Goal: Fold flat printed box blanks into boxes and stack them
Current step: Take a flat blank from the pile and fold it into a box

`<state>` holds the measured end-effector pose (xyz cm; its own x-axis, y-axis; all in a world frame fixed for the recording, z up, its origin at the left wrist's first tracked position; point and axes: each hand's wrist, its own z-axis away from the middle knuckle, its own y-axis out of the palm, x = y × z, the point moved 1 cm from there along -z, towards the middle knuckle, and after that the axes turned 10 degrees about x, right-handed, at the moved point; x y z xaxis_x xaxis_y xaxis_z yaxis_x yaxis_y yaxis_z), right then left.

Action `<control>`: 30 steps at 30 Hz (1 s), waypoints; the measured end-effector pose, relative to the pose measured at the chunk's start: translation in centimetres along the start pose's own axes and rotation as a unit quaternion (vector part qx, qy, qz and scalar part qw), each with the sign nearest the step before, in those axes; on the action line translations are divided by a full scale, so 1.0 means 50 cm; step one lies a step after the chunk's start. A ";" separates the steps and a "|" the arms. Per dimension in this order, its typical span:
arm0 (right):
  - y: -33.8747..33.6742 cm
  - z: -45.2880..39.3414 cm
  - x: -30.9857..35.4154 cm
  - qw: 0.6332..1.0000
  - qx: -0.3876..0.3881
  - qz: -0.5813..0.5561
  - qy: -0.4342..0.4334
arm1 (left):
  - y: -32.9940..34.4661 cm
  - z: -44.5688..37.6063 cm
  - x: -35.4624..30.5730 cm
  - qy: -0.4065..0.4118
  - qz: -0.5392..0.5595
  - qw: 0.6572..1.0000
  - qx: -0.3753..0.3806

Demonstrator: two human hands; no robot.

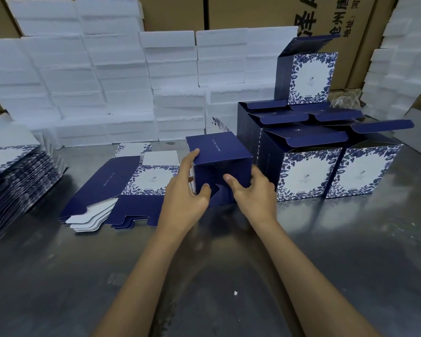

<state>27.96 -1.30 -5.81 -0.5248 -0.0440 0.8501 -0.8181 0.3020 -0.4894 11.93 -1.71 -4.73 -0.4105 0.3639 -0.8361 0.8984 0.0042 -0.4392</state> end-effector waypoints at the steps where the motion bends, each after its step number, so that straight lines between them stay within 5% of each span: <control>1: -0.002 0.000 -0.001 1.000 0.013 -0.013 -0.008 | 0.000 0.000 0.000 0.000 0.000 1.000 0.000; 7: -0.017 0.003 0.014 0.963 0.160 -0.215 0.019 | -0.010 -0.003 -0.020 -0.050 0.184 0.981 -0.022; 10: -0.026 0.005 0.028 0.953 0.163 -0.251 0.051 | -0.028 -0.008 -0.021 -0.084 0.258 0.961 -0.059; 17: -0.033 -0.010 0.029 0.916 0.121 -0.374 0.084 | -0.039 0.004 -0.029 -0.094 0.275 0.957 -0.017; 25: -0.041 -0.006 0.020 0.960 0.073 -0.270 0.015 | -0.045 0.000 -0.043 -0.092 0.191 0.977 -0.034; 30: -0.055 0.012 0.061 0.934 0.150 -0.322 0.025 | -0.040 -0.001 -0.048 -0.105 0.207 0.971 -0.053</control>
<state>28.44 -2.83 -1.98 0.1051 -0.0786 0.9914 -0.9935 -0.0525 0.1011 11.14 -2.53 -1.83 -0.0235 0.1569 -0.9873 0.9997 -0.0021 -0.0242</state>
